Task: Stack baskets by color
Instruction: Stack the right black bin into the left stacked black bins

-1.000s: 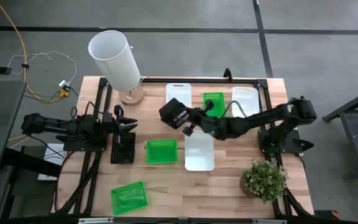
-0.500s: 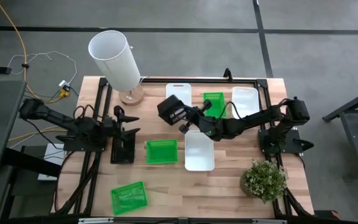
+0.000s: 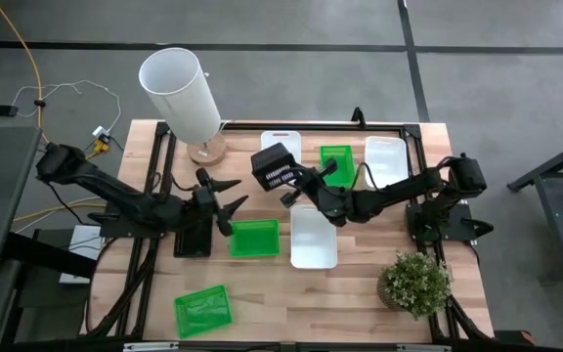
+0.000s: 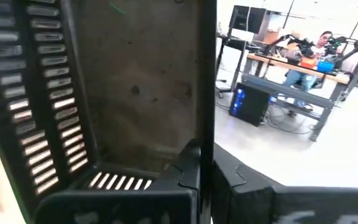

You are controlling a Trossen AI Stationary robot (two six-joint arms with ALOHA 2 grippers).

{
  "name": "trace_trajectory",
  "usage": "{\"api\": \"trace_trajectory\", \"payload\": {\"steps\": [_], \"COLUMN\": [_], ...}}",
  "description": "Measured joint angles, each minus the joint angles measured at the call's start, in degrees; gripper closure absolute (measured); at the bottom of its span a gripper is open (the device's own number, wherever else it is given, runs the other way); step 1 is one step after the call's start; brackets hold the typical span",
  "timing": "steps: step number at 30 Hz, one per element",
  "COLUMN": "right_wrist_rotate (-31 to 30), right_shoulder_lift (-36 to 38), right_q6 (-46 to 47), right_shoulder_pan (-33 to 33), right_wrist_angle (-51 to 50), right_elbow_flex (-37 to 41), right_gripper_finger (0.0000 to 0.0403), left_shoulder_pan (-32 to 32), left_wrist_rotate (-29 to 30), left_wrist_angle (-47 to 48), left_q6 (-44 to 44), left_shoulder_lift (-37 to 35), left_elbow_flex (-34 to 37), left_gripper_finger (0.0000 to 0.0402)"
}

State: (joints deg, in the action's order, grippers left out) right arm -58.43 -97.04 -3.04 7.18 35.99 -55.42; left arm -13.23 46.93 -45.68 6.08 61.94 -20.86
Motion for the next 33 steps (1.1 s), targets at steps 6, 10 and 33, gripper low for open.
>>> {"api": "trace_trajectory", "payload": {"steps": [6, 10, 33], "right_wrist_rotate": [-0.45, -1.42, 0.6], "right_shoulder_lift": [-3.97, -6.37, -9.91], "right_q6": [-2.02, -2.55, -1.88], "right_shoulder_pan": [0.5, 0.48, 0.58], "right_wrist_angle": [7.71, 12.63, 20.63], "right_elbow_flex": [0.0, 0.0, 0.0], "right_gripper_finger": [0.0403, 0.0403, 0.0403], "left_shoulder_pan": [-0.02, -0.02, 0.92], "left_wrist_rotate": [5.37, 7.8, 13.1], "left_wrist_angle": [-11.72, -16.39, -25.41], "left_q6": [1.93, 3.16, 5.59], "left_shoulder_lift": [7.47, 10.81, 23.88], "left_elbow_flex": [-0.25, -0.25, -4.91], "left_gripper_finger": [0.019, 0.019, 0.019]}}
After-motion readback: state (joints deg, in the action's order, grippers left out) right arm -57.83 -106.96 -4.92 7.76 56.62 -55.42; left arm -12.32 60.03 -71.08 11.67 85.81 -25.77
